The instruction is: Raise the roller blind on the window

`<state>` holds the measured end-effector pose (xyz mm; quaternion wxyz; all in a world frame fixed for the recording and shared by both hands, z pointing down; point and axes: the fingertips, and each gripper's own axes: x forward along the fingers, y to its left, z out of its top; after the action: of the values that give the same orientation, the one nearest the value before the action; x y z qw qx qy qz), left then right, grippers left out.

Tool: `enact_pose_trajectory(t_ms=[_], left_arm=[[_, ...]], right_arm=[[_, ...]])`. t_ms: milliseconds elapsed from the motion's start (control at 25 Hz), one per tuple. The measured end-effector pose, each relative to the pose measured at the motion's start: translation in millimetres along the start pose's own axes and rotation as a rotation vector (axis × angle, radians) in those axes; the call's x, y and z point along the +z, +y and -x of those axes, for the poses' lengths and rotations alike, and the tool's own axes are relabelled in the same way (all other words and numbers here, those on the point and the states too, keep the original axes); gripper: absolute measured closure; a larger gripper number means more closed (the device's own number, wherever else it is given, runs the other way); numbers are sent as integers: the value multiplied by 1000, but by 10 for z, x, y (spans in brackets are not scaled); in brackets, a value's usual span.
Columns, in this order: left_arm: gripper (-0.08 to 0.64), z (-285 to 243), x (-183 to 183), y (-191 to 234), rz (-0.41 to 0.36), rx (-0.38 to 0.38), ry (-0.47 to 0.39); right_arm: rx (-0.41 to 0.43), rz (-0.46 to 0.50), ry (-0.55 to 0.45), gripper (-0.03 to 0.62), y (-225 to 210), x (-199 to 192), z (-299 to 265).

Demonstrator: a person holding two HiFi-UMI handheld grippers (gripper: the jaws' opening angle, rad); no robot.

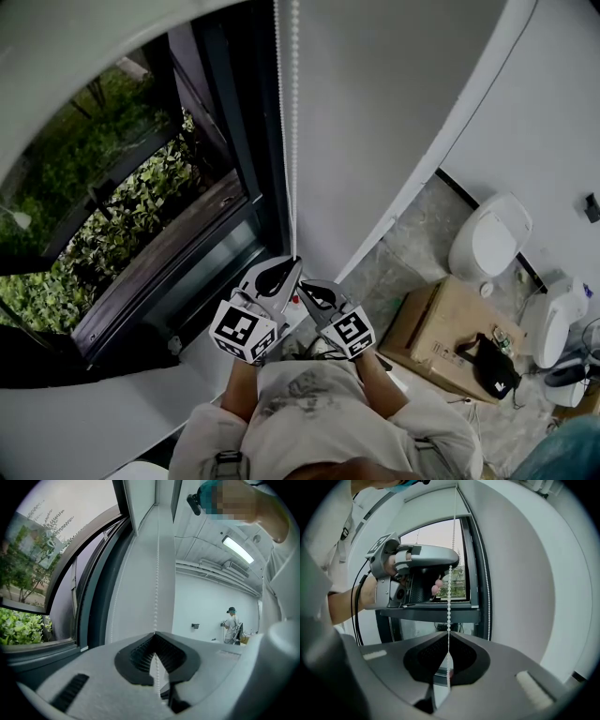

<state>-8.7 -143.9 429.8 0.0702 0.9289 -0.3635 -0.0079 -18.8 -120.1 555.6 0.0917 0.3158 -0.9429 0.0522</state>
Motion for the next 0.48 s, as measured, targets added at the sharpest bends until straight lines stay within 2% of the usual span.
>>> enact_pose_trajectory(t_ms=[200,360,480], left_arm=[[548,0,5,53,3,4,-4],[548,0,2,52,2,3,-5],[548,-13,3,61,-1,2,-4]], right_arm=[[-5,-4,-13,574,-14,102,102],[-11,23,-69,560,-50,329,235],[-20,8,-102,553,-88,550,321]])
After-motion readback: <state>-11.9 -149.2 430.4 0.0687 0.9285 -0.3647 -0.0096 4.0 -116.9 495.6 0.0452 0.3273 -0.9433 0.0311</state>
